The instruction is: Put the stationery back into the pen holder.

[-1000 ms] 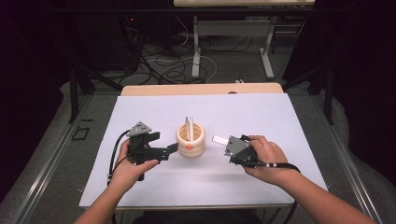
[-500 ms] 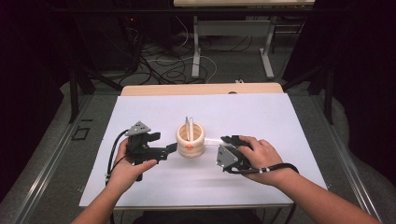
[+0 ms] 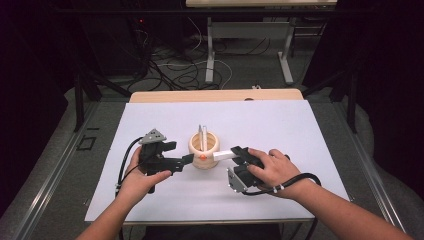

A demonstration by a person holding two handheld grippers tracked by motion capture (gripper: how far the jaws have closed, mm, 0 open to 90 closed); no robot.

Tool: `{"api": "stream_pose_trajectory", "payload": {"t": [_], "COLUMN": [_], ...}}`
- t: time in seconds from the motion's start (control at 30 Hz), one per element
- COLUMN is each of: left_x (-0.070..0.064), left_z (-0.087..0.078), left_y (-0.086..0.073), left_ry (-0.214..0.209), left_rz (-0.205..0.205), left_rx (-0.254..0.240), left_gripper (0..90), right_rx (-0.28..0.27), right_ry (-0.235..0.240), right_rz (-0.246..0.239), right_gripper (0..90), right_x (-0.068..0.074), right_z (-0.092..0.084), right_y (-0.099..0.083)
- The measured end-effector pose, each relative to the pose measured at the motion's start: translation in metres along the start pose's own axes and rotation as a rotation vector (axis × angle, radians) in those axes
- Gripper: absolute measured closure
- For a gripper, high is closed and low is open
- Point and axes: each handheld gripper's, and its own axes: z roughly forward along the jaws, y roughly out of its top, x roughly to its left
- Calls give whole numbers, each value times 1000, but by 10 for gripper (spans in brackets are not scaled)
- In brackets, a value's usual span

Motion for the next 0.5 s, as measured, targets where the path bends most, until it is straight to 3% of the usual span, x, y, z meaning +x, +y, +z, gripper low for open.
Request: {"api": "stream_pose_trajectory", "payload": {"t": [0.1, 0.13, 0.27, 0.5], "left_x": [-2, -2, -6, -11], "left_z": [0, 0, 0, 2], "left_y": [0, 0, 1, 3], "left_ry": [0, -5, -13, -32], "left_rz": [14, 16, 26, 43], "left_rx": [10, 9, 10, 28], "left_gripper": [155, 157, 163, 189], "right_rx": [-6, 6, 10, -1], "right_ry": [-41, -29, -63, -74], "right_rz": [-75, -105, -206, -291], "right_gripper": [673, 673, 673, 673], "right_x": [2, 2, 4, 7], "right_z": [-1, -2, -2, -4], "right_y": [3, 4, 6, 10]}}
